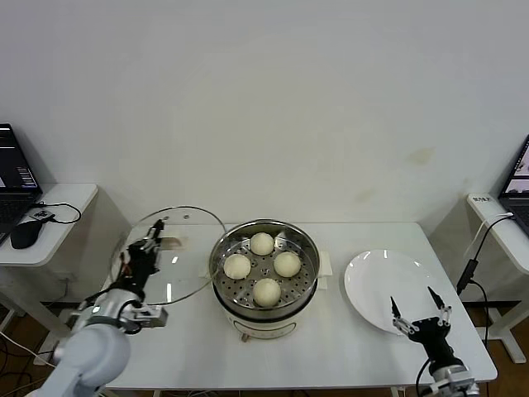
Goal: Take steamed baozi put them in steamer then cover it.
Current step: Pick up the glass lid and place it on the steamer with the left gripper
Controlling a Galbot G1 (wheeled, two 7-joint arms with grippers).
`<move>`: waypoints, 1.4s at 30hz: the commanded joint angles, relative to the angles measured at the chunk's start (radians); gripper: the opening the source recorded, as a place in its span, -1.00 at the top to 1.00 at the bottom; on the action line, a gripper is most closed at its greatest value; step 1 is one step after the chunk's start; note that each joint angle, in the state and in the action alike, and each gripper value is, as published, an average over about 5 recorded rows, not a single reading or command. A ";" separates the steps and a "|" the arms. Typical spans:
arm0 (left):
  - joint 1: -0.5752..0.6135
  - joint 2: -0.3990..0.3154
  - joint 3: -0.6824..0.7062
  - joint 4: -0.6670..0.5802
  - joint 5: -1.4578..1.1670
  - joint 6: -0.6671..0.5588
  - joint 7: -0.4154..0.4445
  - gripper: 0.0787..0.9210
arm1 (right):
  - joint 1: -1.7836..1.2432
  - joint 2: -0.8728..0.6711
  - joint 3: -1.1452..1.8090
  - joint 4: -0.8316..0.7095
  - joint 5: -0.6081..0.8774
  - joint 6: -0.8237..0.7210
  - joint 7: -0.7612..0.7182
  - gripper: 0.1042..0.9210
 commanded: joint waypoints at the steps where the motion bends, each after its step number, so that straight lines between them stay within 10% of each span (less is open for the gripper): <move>1: -0.247 -0.125 0.312 0.041 0.134 0.127 0.113 0.86 | 0.027 0.120 -0.015 -0.031 -0.179 0.043 0.015 -0.76; 19: -0.264 -0.429 0.411 0.140 0.452 0.144 0.186 0.86 | 0.041 0.145 -0.031 -0.058 -0.268 0.053 0.027 -0.76; 42: -0.227 -0.501 0.419 0.215 0.568 0.121 0.188 0.86 | 0.036 0.142 -0.043 -0.068 -0.272 0.050 0.031 -0.76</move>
